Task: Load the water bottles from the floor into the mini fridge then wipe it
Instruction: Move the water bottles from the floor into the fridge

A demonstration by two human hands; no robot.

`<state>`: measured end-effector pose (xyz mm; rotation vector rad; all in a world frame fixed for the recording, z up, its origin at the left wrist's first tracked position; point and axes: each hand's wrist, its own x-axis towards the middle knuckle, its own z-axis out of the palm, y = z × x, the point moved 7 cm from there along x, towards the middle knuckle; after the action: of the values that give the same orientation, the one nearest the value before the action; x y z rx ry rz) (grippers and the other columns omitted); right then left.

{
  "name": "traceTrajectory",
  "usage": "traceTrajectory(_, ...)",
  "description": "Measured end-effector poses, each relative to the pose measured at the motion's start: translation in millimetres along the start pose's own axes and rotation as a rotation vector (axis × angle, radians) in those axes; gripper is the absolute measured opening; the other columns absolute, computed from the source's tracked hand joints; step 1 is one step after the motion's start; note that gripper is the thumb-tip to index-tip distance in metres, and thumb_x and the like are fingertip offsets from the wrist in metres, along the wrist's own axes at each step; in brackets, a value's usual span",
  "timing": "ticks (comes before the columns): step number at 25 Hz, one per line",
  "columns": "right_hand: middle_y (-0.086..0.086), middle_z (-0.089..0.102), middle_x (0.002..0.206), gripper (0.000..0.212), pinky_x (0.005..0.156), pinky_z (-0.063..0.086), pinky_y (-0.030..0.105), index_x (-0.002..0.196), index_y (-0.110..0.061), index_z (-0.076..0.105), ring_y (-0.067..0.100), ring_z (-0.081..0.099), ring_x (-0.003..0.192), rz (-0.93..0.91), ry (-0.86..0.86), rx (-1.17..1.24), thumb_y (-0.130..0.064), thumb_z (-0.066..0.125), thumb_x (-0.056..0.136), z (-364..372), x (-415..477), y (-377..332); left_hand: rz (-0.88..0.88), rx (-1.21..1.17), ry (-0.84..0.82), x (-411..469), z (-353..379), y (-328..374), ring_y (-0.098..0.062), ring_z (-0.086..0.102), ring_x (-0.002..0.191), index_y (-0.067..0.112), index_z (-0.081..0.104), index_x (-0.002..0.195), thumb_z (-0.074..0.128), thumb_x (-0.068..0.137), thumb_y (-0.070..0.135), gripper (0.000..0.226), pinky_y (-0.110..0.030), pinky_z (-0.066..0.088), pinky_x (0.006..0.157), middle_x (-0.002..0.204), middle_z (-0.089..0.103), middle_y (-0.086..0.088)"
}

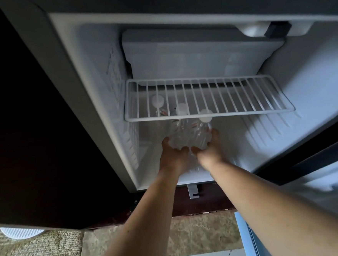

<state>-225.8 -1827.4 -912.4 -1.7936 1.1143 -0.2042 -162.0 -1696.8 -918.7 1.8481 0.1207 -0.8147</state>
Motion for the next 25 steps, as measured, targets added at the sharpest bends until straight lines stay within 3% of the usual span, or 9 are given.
traceTrajectory(4, 0.014, 0.068, 0.12, 0.074, 0.087, 0.058, 0.043, 0.149, -0.035, 0.031, 0.035, 0.069, 0.102, -0.01, -0.015, 0.005, -0.019, 0.067, 0.086, 11, 16, -10, 0.008, -0.032, -0.062, 10, 1, 5, -0.03, 0.063, 0.119, 0.022, 0.013, 0.16, 0.063, 0.096, 0.019, 0.082, -0.042, 0.047, 0.106, 0.125, 0.064, -0.008)
traceTrajectory(6, 0.014, 0.065, 0.121, 0.076, 0.081, 0.054, 0.034, 0.156, -0.035, 0.025, 0.033, 0.067, 0.104, 0.018, -0.045, -0.003, -0.021, 0.063, 0.092, 13, 20, -15, 0.038, -0.043, -0.067, 9, -1, 9, -0.033, 0.058, 0.128, 0.018, 0.016, 0.16, 0.06, 0.098, 0.017, 0.076, -0.041, 0.047, 0.102, 0.141, 0.055, -0.012)
traceTrajectory(8, 0.02, 0.063, 0.133, 0.076, 0.081, 0.055, 0.035, 0.158, -0.034, 0.019, 0.037, 0.068, 0.109, 0.05, -0.086, -0.003, -0.023, 0.06, 0.095, 18, 22, -20, 0.048, -0.064, -0.065, 9, -4, 12, -0.034, 0.054, 0.131, 0.018, 0.017, 0.16, 0.059, 0.099, 0.016, 0.075, -0.039, 0.045, 0.099, 0.149, 0.048, -0.014)
traceTrajectory(10, 0.019, 0.059, 0.141, 0.073, 0.091, 0.059, 0.046, 0.156, -0.035, 0.023, 0.038, 0.068, 0.11, 0.071, -0.105, 0.04, -0.023, 0.06, 0.095, 23, 24, -23, 0.04, -0.073, -0.079, 11, -2, 16, -0.035, 0.056, 0.13, 0.021, 0.011, 0.161, 0.059, 0.098, 0.017, 0.08, -0.04, 0.046, 0.1, 0.148, 0.051, -0.015)
traceTrajectory(13, 0.016, 0.064, 0.131, 0.067, 0.092, 0.059, 0.052, 0.148, -0.036, 0.035, 0.035, 0.069, 0.106, 0.084, -0.086, 0.104, -0.019, 0.063, 0.089, 25, 28, -22, 0.043, -0.054, -0.047, 11, -2, 19, -0.035, 0.059, 0.125, 0.024, 0.008, 0.161, 0.062, 0.095, 0.02, 0.085, -0.04, 0.049, 0.101, 0.144, 0.055, -0.016)
traceTrajectory(18, 0.013, 0.067, 0.125, 0.063, 0.091, 0.059, 0.051, 0.144, -0.037, 0.04, 0.034, 0.07, 0.104, 0.087, -0.067, 0.097, -0.021, 0.062, 0.087, 20, 29, -23, 0.075, -0.056, -0.032, 9, -8, 25, -0.028, 0.057, 0.128, 0.03, 0.009, 0.161, 0.063, 0.094, 0.018, 0.086, -0.038, 0.049, 0.104, 0.149, 0.048, -0.006)
traceTrajectory(22, 0.019, 0.064, 0.131, 0.059, 0.081, 0.055, 0.031, 0.147, -0.026, 0.041, 0.033, 0.065, 0.115, 0.144, -0.132, 0.055, -0.028, 0.058, 0.09, 27, 39, -27, 0.103, -0.045, -0.019, 8, -11, 26, -0.026, 0.057, 0.125, 0.031, 0.013, 0.16, 0.063, 0.094, 0.017, 0.085, -0.042, 0.049, 0.106, 0.146, 0.05, -0.005)
traceTrajectory(25, 0.021, 0.061, 0.138, 0.078, 0.101, 0.054, 0.044, 0.152, -0.026, 0.033, 0.039, 0.064, 0.12, 0.129, -0.112, 0.037, -0.04, 0.058, 0.079, 29, 52, -20, 0.105, -0.03, -0.024, 8, -12, 26, -0.027, 0.058, 0.125, 0.032, 0.012, 0.16, 0.063, 0.094, 0.018, 0.085, -0.043, 0.049, 0.106, 0.146, 0.05, -0.004)
